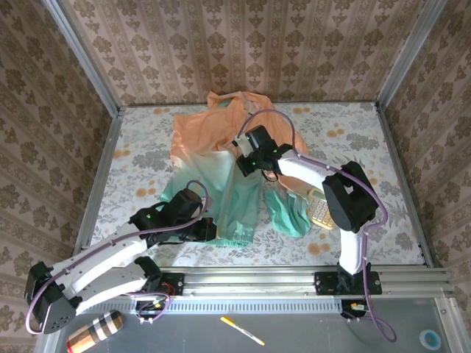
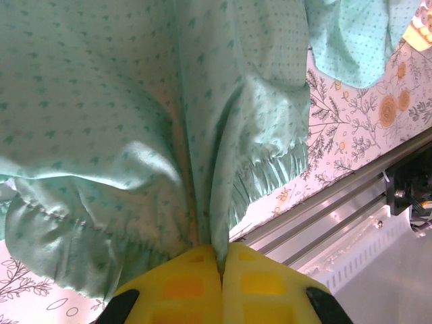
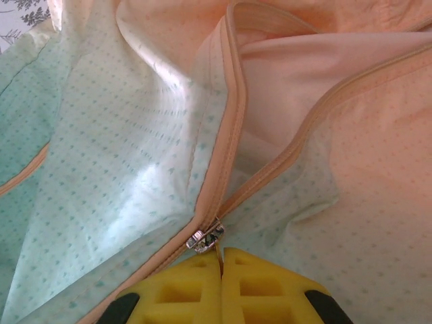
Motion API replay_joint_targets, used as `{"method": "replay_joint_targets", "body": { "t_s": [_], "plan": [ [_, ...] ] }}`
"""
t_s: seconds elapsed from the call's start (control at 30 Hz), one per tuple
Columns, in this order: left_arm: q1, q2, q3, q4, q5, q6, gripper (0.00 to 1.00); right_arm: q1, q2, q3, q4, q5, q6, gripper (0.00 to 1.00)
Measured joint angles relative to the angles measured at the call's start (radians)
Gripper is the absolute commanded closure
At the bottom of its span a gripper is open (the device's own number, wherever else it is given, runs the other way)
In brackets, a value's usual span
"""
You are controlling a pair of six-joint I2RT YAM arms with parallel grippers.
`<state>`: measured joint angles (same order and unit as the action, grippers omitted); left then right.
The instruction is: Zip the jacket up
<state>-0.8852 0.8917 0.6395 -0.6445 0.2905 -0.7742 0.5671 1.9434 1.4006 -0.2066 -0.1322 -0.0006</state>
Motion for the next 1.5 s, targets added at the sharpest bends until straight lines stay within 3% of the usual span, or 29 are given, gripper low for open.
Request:
{"method": "replay_joint_targets", "body": {
  "t_s": [0.8, 1.5],
  "plan": [
    [0.0, -0.046, -0.031, -0.018, -0.004, 0.0, 1.0, -0.113, 0.131, 0.303, -0.071, 0.029, -0.028, 1.0],
    [0.0, -0.05, -0.04, -0.022, -0.004, -0.012, 1.0, -0.227, 0.188, 0.438, -0.143, 0.074, -0.078, 1.0]
  ]
}}
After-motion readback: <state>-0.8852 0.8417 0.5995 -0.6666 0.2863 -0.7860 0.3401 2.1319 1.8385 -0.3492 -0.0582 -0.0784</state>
